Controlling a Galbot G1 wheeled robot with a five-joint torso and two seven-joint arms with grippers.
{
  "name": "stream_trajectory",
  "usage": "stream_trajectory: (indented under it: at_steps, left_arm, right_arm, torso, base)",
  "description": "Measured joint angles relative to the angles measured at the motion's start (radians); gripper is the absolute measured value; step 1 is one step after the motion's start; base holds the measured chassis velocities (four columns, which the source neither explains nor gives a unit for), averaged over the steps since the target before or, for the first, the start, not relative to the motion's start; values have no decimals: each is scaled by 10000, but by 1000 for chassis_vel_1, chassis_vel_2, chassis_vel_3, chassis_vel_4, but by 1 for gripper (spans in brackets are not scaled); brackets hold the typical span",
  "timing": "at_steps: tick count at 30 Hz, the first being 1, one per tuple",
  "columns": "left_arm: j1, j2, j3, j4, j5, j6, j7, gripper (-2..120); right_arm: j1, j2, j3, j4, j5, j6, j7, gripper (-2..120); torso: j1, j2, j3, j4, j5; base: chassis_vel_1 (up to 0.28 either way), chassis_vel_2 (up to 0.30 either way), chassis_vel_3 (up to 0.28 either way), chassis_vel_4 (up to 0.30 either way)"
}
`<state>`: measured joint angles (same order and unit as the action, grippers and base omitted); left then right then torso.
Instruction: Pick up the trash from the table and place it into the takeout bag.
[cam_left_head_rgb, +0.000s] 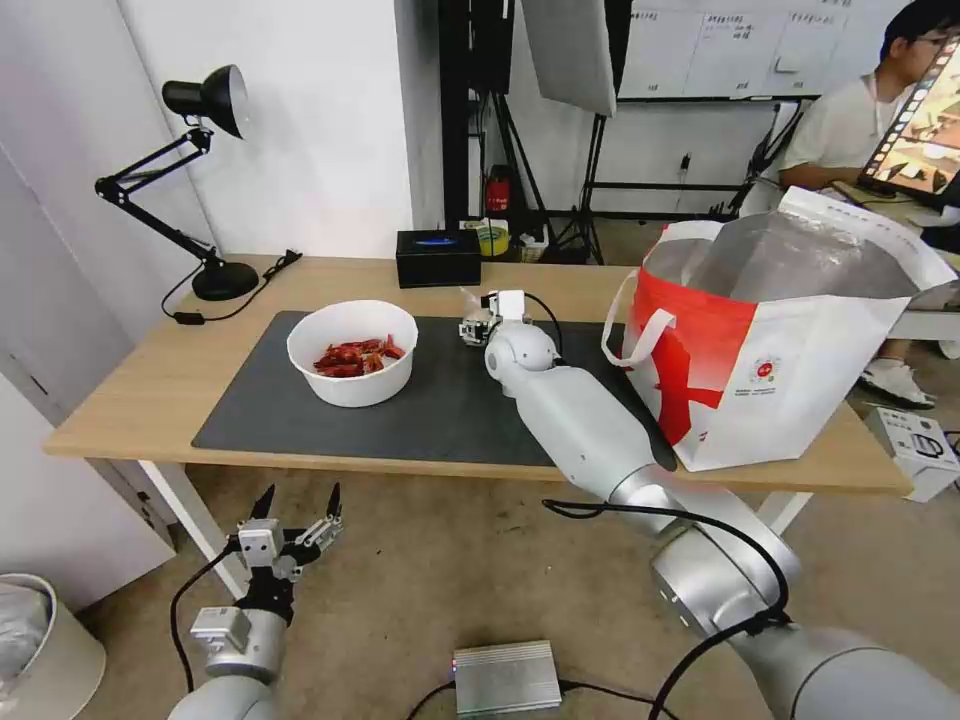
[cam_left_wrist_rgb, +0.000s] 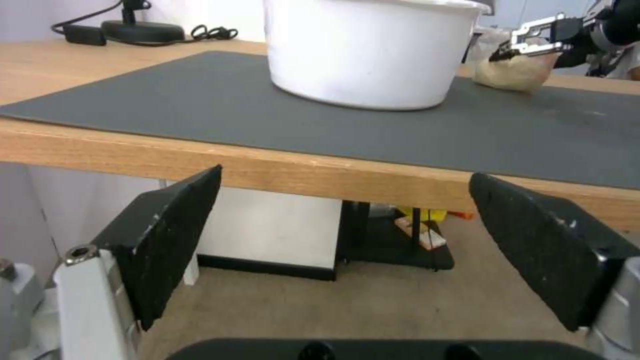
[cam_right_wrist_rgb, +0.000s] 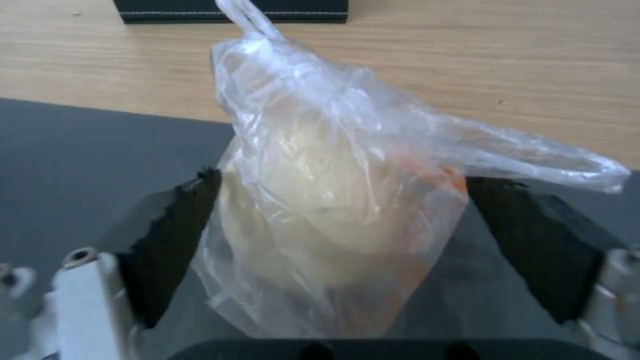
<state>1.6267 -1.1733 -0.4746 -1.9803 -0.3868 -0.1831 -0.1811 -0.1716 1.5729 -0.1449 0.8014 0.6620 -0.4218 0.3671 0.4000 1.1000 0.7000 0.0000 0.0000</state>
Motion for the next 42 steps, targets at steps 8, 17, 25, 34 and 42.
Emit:
stream_trajectory:
  at_steps: [8, 17, 25, 34, 42]
  left_arm:
    - [29, -38, -2, 4, 28, -33, 0, 100]
    - [52, -31, -28, -4, 28, -41, -2, 100]
    - [42, -29, -24, -4, 28, -45, -9, 100]
    - [58, 3, -39, -63, 8, -70, -18, 100]
    - [10, 35, 20, -33, -38, -70, -21, 100]
  right_arm:
    - [-130, -7, 21, 73, 7, 0, -65, 61]
    - [-216, -18, 66, 226, 15, -46, -64, 29]
    - [-393, -179, 83, 922, 120, -304, 211, 3]
    - [-1182, -1564, -245, 3721, 449, -761, 1006, 0]
    - [-2365, -3090, -344, 6677, 1101, -1167, 1530, 0]
  torso:
    - [-1, 0, 0, 0, 0]
    - [-1, 0, 0, 0, 0]
    - [-1, 0, 1, 1, 0]
    - [-1, 0, 0, -2, 1]
    - [-1, 0, 0, 0, 3]
  base:
    - [0, 0, 0, 0]
    - [0, 0, 0, 0]
    - [0, 0, 0, 0]
    - [0, 0, 0, 0]
    - [0, 0, 0, 0]
